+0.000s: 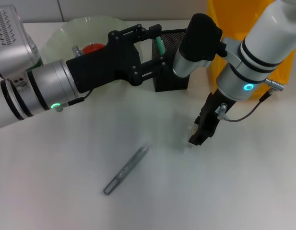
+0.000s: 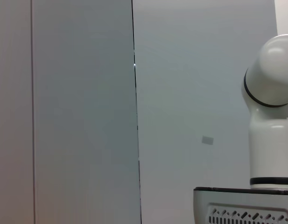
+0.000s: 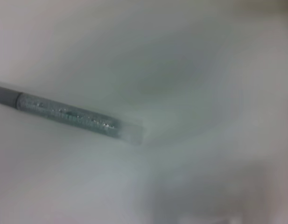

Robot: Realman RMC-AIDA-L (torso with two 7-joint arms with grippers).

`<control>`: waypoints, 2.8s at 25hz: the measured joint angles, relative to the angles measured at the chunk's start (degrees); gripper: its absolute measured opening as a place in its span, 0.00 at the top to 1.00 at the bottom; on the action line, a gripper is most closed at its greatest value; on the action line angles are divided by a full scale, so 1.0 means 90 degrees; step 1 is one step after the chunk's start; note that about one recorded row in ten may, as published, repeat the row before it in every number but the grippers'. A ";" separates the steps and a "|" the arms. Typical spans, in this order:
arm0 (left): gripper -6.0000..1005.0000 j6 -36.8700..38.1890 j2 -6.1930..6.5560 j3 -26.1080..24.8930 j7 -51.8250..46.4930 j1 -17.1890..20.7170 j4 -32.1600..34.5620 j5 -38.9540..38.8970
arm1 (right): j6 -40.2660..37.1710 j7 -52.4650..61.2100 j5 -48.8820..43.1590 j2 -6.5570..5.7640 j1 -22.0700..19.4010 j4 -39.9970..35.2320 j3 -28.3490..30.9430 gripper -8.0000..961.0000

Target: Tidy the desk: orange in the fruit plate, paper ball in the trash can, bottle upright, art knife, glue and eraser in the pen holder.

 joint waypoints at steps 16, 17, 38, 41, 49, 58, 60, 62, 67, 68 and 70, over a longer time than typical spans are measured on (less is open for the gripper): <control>0.38 0.0001 0.0000 0.0000 0.0008 -0.0010 -0.0059 -0.0005 | 0.0062 0.0062 0.0013 -0.0001 0.0000 -0.0007 -0.0223 0.43; 0.38 0.0001 0.0000 0.0000 0.0008 -0.0010 -0.0059 -0.0005 | 0.0062 0.0062 0.0013 -0.0001 0.0000 -0.0007 -0.0223 0.45; 0.38 0.0019 0.0000 0.0000 0.0011 -0.0043 -0.0088 -0.0219 | 0.0182 0.0339 0.1044 -0.0043 -0.2188 -0.3267 0.0476 0.58; 0.38 0.0022 0.0000 0.0000 0.0011 -0.0046 -0.0088 -0.0274 | 0.0518 0.0145 0.1551 -0.0046 -0.2691 -0.3604 0.0669 0.58; 0.38 0.0016 0.0000 0.0010 0.0010 -0.0072 -0.0057 -0.0360 | 0.1429 -0.2638 0.5171 -0.0043 -0.3889 -0.2821 0.1561 0.58; 0.38 0.0051 0.0000 0.0026 -0.0055 -0.0110 -0.0035 -0.0614 | 0.1690 -0.4847 0.7271 -0.0061 -0.3318 -0.0635 0.1875 0.58; 0.38 0.0078 0.0000 0.0060 -0.0063 -0.0110 -0.0033 -0.0642 | 0.1832 -0.5066 0.7253 -0.0073 -0.3040 -0.0224 0.1890 0.58; 0.38 0.0082 0.0000 0.0110 -0.0073 -0.0106 -0.0031 -0.0667 | 0.1948 -0.5275 0.7244 -0.0076 -0.2851 0.0074 0.1894 0.58; 0.38 0.0082 0.0000 0.0203 -0.0084 -0.0088 -0.0029 -0.0691 | 0.2294 -0.5526 0.7215 -0.0078 -0.2613 0.0445 0.1859 0.58; 0.38 0.0082 0.0000 0.0203 -0.0084 -0.0084 -0.0029 -0.0694 | 0.2357 -0.5551 0.7210 -0.0079 -0.2600 0.0472 0.1856 0.58; 0.38 0.0073 0.0000 0.0206 -0.0085 -0.0083 -0.0029 -0.0699 | 0.2452 -0.5584 0.7209 -0.0079 -0.2596 0.0490 0.1855 0.58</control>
